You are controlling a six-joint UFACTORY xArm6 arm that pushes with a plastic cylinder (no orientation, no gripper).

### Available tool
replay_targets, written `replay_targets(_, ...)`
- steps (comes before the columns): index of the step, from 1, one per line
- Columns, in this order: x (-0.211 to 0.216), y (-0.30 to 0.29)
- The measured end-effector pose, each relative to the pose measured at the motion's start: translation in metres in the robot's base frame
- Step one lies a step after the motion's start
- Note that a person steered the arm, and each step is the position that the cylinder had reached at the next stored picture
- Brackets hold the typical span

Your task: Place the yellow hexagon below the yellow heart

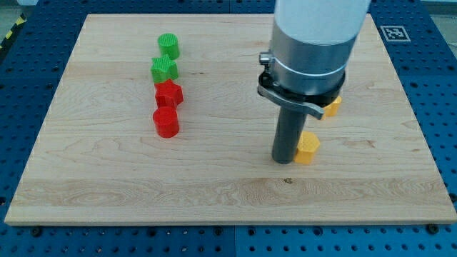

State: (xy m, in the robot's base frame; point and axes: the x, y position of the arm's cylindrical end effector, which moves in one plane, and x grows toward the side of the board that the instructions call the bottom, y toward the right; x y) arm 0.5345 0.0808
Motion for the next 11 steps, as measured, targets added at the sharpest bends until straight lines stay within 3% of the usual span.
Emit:
replay_targets(4, -0.007, 0.074)
replay_targets(6, 0.001, 0.037)
replay_targets(9, -0.007, 0.248)
replay_targets(11, -0.018, 0.226)
